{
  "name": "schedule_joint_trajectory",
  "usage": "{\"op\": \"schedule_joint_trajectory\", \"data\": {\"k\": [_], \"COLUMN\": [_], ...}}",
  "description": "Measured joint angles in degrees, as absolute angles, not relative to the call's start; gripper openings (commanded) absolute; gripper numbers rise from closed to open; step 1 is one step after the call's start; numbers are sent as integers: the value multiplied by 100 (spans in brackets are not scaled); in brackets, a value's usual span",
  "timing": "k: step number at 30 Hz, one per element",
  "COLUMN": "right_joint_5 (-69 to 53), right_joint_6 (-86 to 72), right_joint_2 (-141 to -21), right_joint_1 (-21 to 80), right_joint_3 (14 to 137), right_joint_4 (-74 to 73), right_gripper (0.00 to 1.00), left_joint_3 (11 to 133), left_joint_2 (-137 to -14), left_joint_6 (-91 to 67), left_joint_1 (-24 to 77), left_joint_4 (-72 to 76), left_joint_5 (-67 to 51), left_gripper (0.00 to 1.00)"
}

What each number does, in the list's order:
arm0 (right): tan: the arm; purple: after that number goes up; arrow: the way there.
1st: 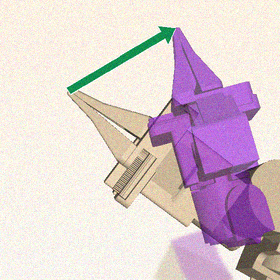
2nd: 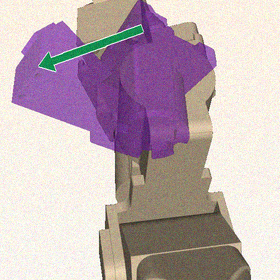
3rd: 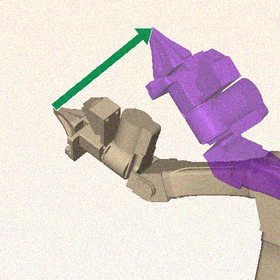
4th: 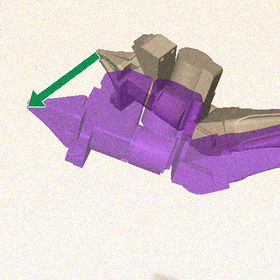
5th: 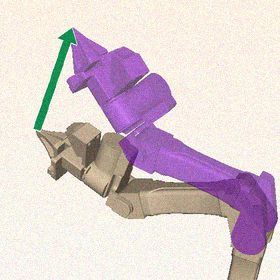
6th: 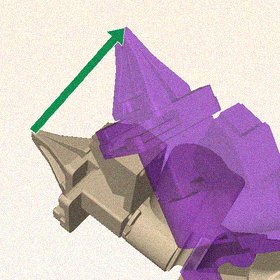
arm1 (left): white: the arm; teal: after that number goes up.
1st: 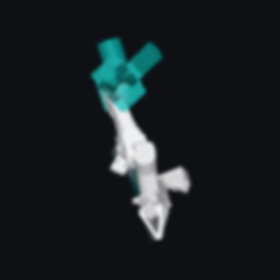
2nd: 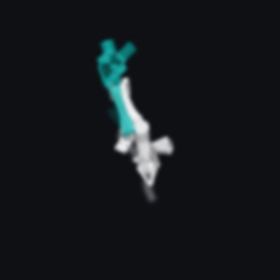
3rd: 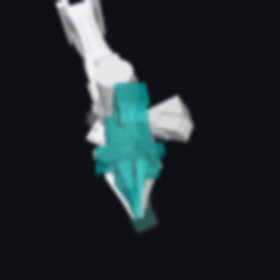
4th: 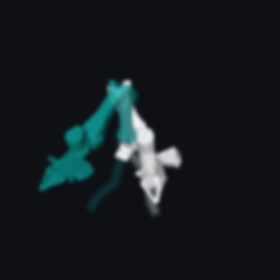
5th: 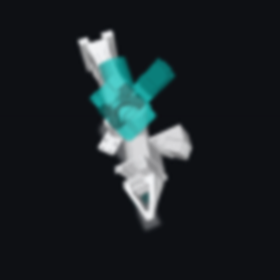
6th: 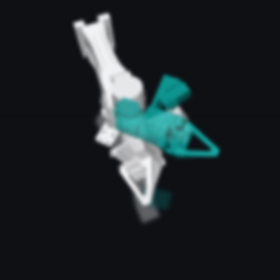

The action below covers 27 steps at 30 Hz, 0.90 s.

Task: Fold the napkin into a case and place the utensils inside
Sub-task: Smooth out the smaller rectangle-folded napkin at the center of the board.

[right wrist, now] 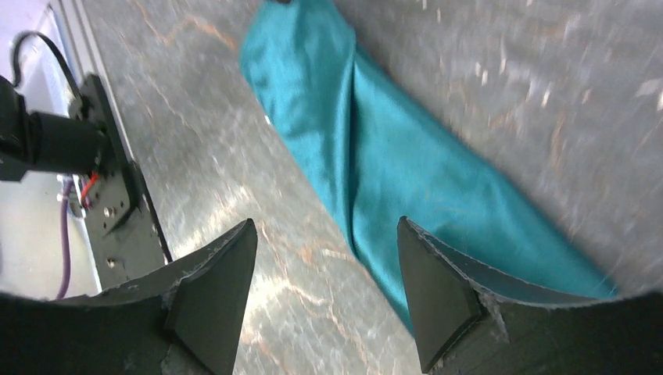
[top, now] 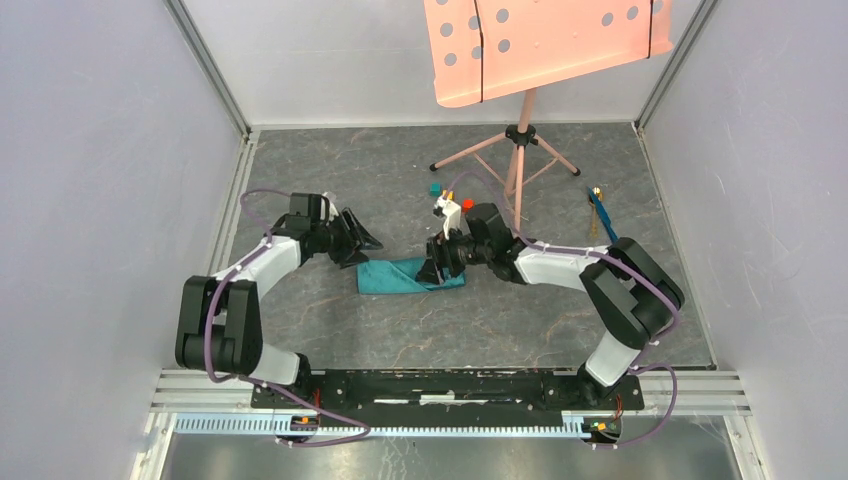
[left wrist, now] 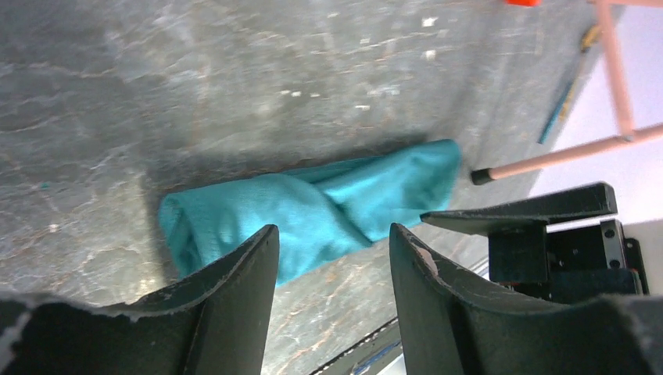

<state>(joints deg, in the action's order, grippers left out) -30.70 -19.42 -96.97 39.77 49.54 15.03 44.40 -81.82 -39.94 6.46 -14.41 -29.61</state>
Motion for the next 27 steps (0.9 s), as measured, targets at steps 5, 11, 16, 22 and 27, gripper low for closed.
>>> {"op": "schedule_joint_trajectory", "data": {"k": [5, 11, 16, 22, 27], "right_joint_5": [-3037, -2832, -2390, -1118, 814], "right_joint_6": [-2018, -1820, -1356, -611, -191], "right_joint_2": [-9826, -9856, -9253, -6976, -5400], "right_joint_1": [3999, 4049, 4257, 4333, 4139], "right_joint_3": [4372, 4462, 4932, 5339, 5494], "right_joint_4": [1575, 1376, 139, -1393, -2307], "right_gripper": [70, 73, 78, 94, 98], "left_joint_3": [4252, 4235, 4519, 5607, 6049], "left_joint_2": [-8792, -8794, -7922, -6420, -5780], "left_joint_6": [-3944, -3750, -3544, -3072, -2770], "left_joint_1": [646, 663, 810, 871, 871], "left_joint_4": [-1448, -1509, -2165, -2493, -2285], "left_joint_5": [-2783, -2703, -2366, -2132, -2349], "left_gripper": [60, 62, 67, 91, 100]}}
